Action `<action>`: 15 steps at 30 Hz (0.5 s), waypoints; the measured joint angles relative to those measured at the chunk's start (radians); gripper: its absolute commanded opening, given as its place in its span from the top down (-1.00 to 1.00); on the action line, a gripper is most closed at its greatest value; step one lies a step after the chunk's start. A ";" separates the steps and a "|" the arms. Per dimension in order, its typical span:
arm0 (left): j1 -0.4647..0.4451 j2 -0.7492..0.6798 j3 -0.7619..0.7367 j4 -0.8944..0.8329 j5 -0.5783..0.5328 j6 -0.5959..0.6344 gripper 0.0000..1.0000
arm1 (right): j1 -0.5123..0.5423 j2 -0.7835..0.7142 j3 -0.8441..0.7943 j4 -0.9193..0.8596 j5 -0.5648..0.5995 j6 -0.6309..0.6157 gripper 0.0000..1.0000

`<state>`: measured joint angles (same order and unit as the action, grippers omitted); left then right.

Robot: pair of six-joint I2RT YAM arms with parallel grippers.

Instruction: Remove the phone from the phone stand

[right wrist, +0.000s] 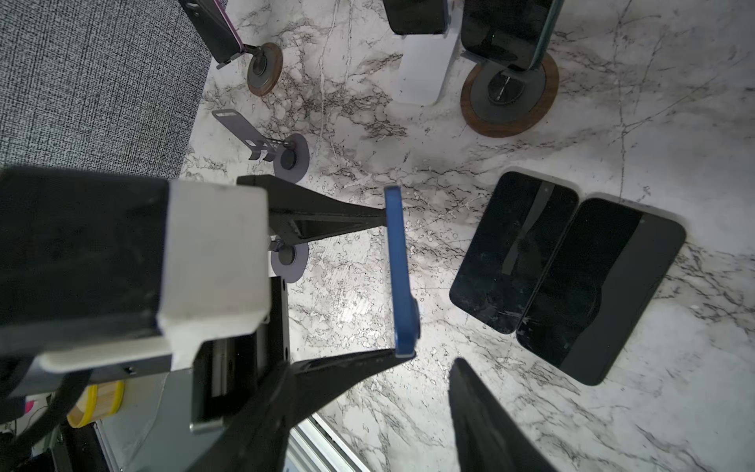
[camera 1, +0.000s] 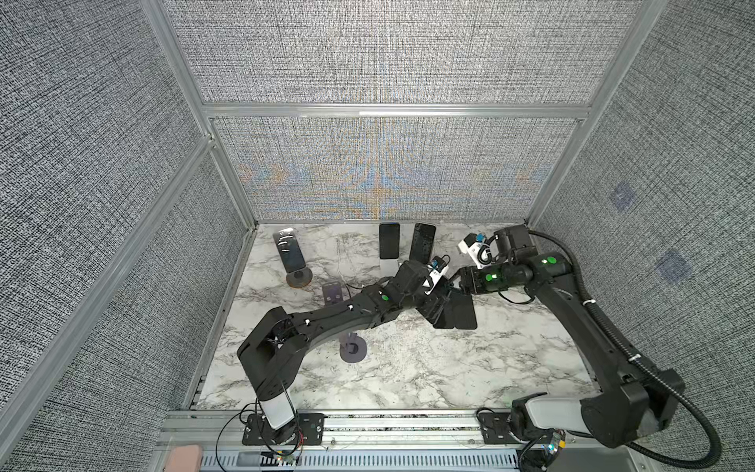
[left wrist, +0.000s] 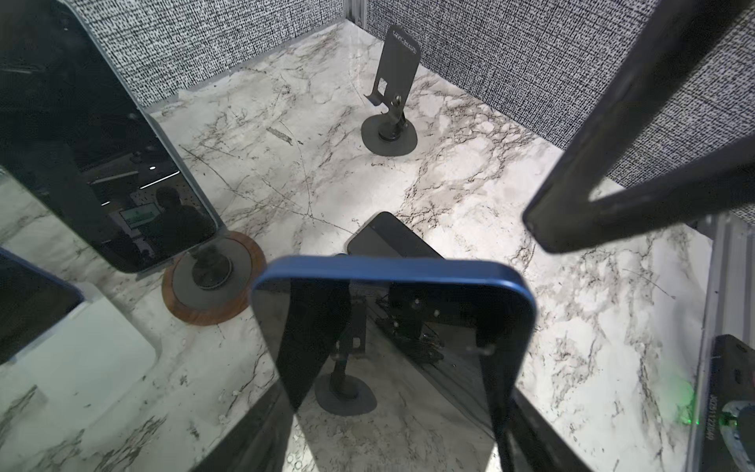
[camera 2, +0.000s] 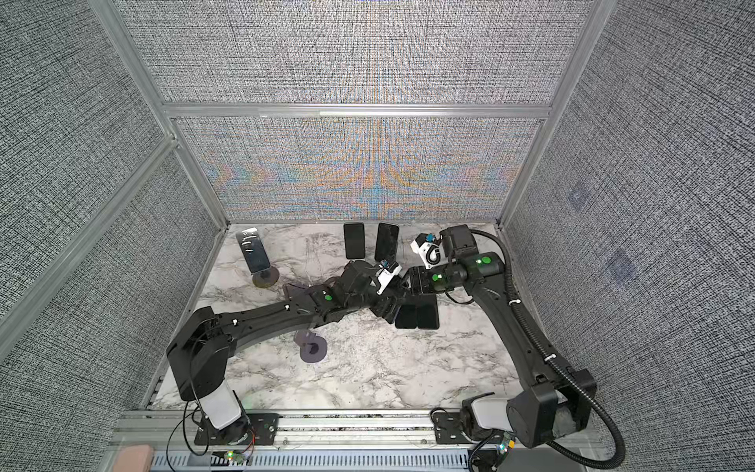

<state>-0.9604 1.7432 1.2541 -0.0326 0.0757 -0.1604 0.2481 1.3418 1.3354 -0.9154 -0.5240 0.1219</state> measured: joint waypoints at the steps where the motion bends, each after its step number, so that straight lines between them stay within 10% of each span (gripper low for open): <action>1: 0.000 0.006 -0.001 0.000 -0.006 -0.009 0.08 | -0.003 0.002 -0.005 0.000 0.002 0.003 -0.51; 15: 0.005 0.098 0.090 -0.196 -0.171 -0.345 0.50 | -0.117 -0.042 -0.156 0.063 0.153 0.067 -0.59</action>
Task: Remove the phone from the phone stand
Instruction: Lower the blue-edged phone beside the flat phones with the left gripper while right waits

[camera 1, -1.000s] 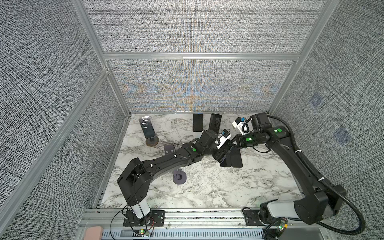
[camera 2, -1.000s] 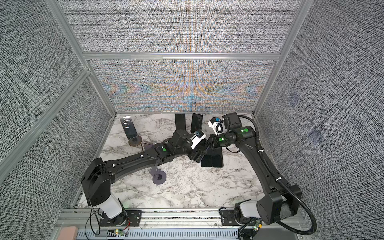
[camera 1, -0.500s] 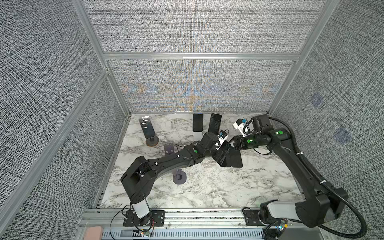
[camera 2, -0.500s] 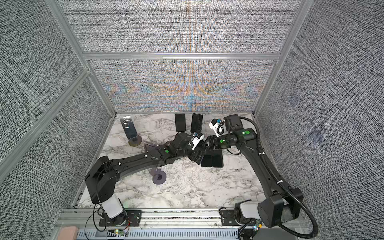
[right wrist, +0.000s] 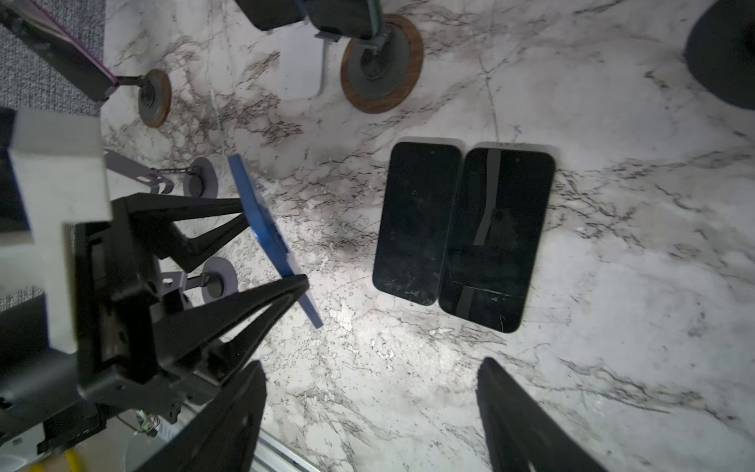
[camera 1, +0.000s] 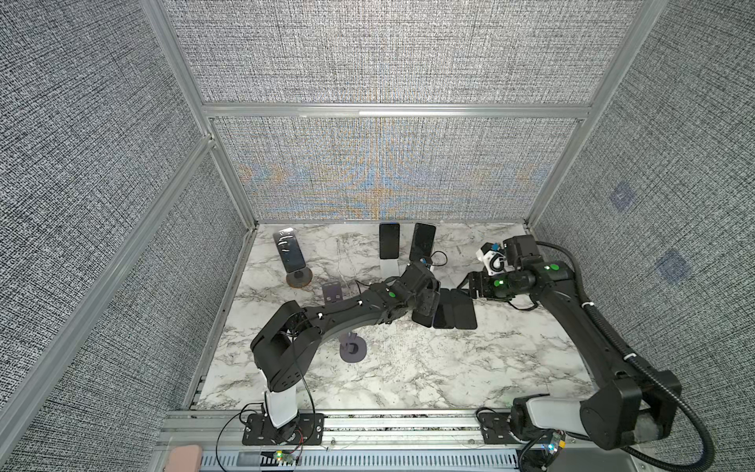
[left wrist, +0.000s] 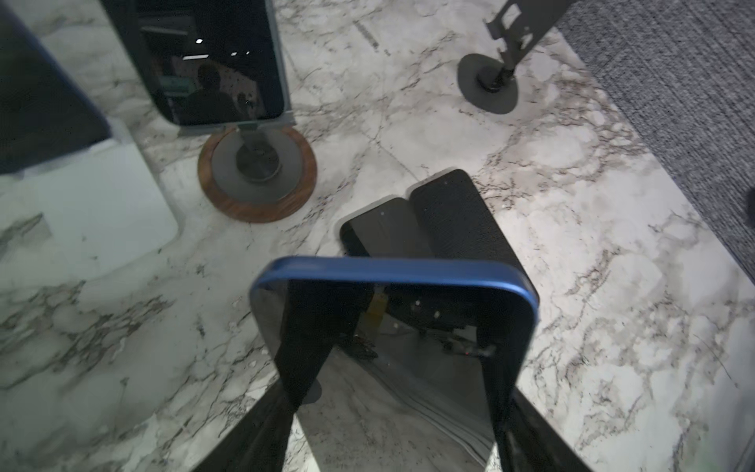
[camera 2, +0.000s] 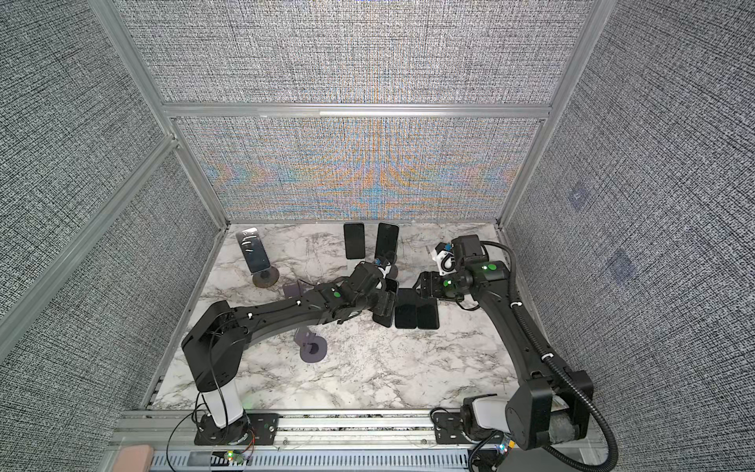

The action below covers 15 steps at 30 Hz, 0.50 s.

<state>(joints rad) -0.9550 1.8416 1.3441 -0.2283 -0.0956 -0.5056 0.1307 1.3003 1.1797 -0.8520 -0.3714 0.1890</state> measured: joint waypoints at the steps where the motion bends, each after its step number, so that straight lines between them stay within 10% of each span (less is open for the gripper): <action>1: 0.001 0.011 0.017 -0.027 -0.016 -0.032 0.57 | -0.012 -0.009 -0.012 0.008 0.005 0.006 -0.60; 15: 0.004 0.311 0.453 -0.530 -0.190 -0.320 0.77 | -0.064 -0.069 -0.109 0.084 0.035 0.036 -0.59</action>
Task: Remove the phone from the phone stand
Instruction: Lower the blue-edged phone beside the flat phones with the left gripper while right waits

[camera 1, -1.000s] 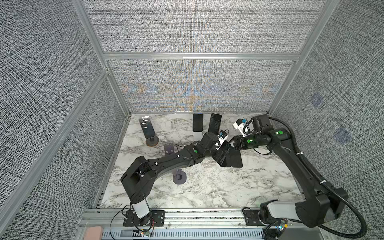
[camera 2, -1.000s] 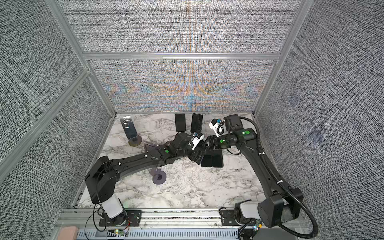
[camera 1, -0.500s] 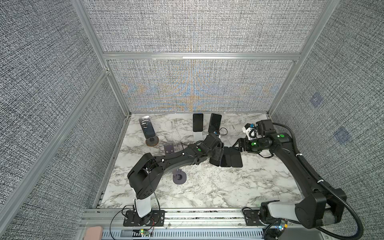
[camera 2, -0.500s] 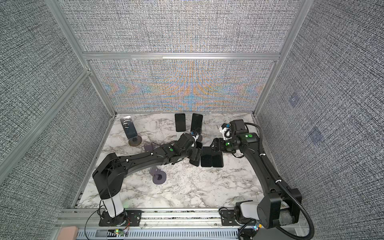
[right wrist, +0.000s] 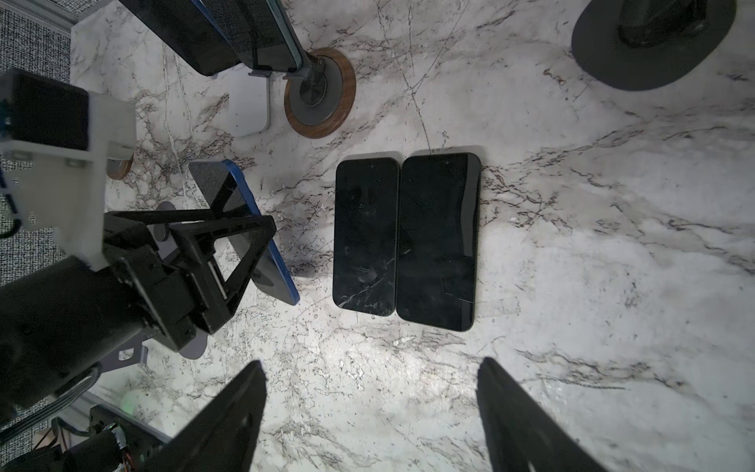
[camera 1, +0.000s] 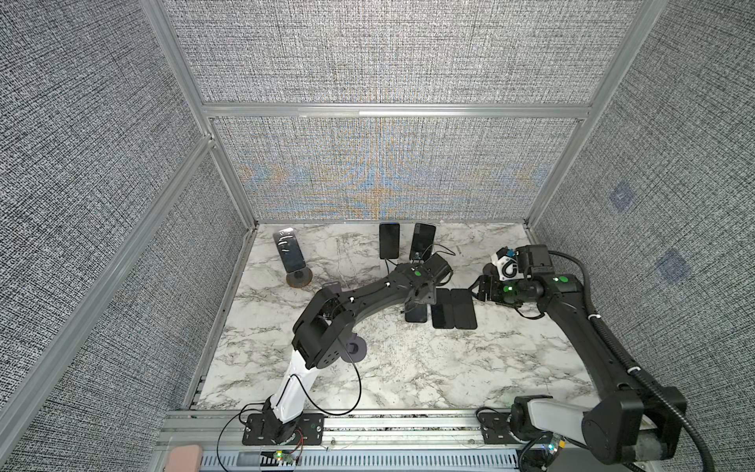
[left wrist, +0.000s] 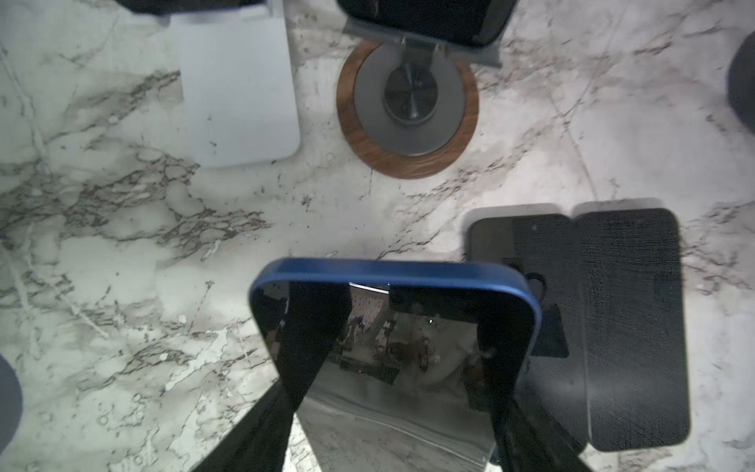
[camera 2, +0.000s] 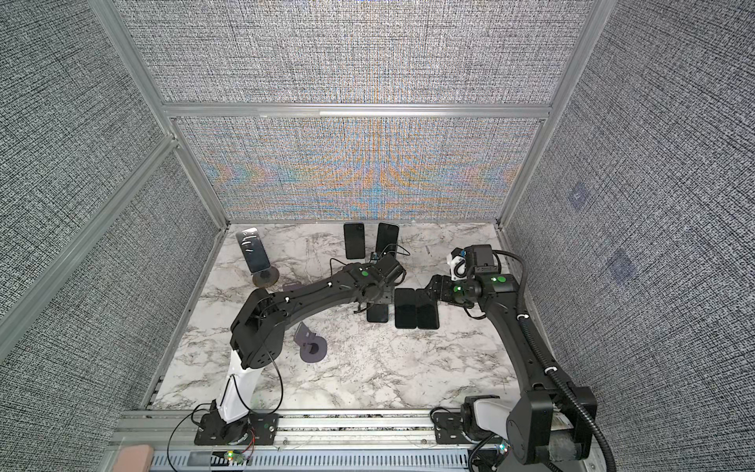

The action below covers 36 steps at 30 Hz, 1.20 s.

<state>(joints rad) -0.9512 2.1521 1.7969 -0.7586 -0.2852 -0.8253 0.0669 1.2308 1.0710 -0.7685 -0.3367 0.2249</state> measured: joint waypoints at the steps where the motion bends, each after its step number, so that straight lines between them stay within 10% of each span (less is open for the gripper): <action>1: 0.000 0.005 0.002 -0.013 0.001 -0.008 0.77 | 0.000 -0.002 -0.001 0.001 0.000 0.000 -0.59; 36: 0.016 0.138 0.101 -0.024 0.098 0.013 0.00 | -0.004 -0.005 0.012 0.000 0.007 -0.066 -0.59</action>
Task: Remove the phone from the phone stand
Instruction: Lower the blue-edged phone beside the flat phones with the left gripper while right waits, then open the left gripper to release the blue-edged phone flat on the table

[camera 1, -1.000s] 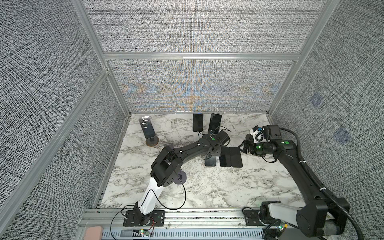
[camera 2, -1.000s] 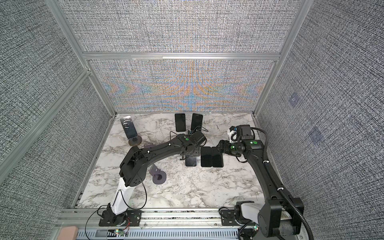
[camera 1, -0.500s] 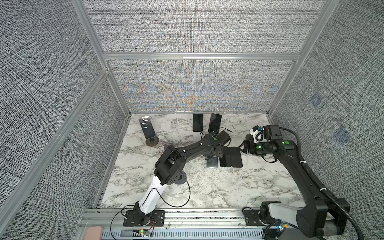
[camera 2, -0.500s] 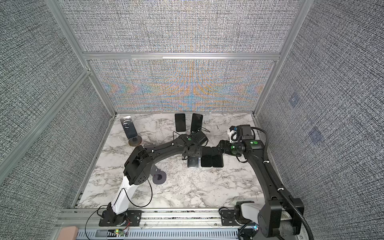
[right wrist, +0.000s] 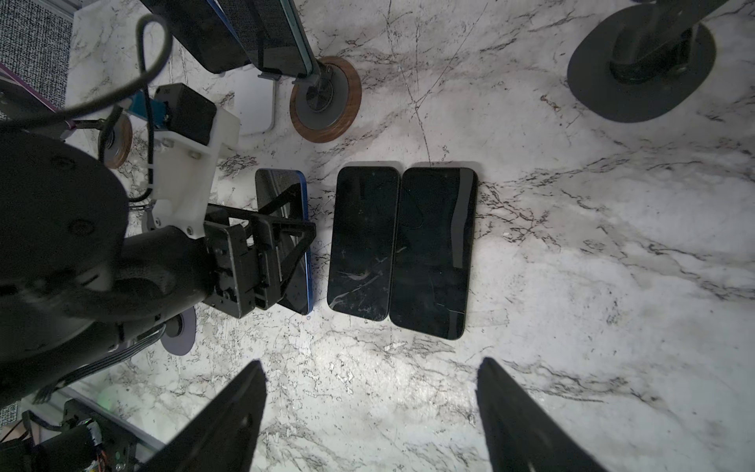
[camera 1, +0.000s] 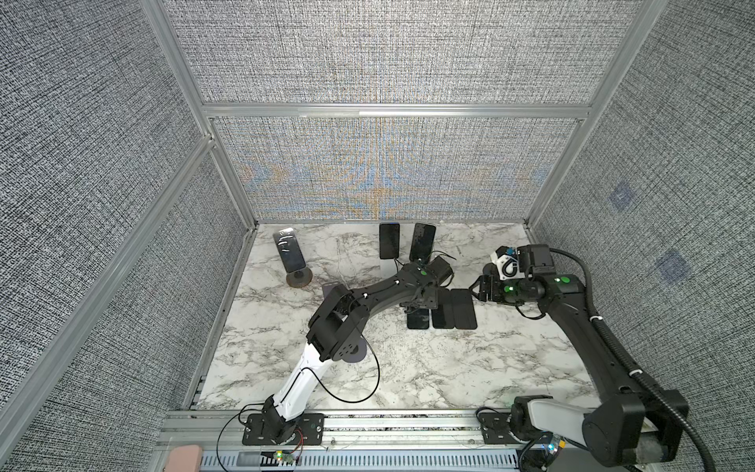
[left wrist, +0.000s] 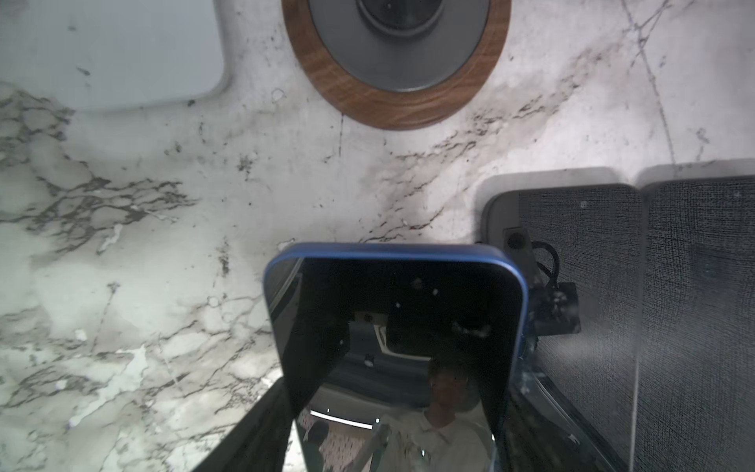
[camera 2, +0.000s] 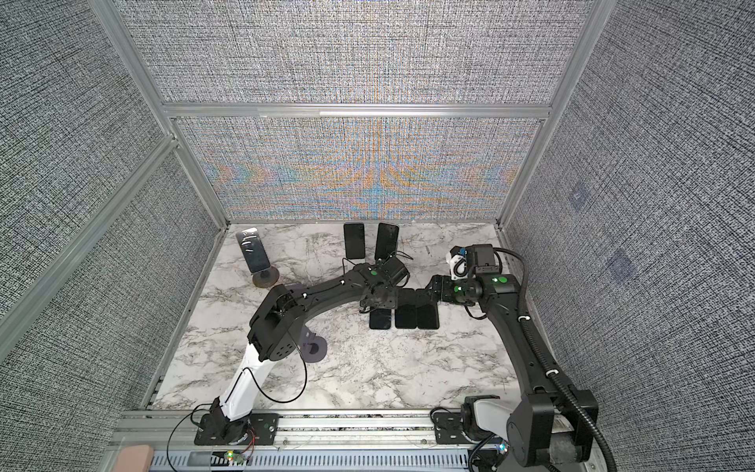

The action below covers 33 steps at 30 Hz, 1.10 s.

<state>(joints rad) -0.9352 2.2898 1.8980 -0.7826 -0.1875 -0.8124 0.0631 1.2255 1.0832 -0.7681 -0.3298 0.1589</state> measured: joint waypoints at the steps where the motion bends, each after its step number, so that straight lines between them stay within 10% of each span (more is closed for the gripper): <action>1: 0.000 0.001 0.000 0.002 0.000 0.000 -0.03 | 0.000 0.000 0.000 0.000 0.000 -0.001 -0.59; 33: 0.005 0.005 -0.050 0.099 0.008 -0.033 -0.68 | -0.001 -0.016 -0.014 -0.033 0.016 -0.041 -0.59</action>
<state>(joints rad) -0.9302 2.2944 1.8481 -0.6834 -0.1791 -0.8455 0.0624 1.2095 1.0695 -0.8009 -0.3141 0.1177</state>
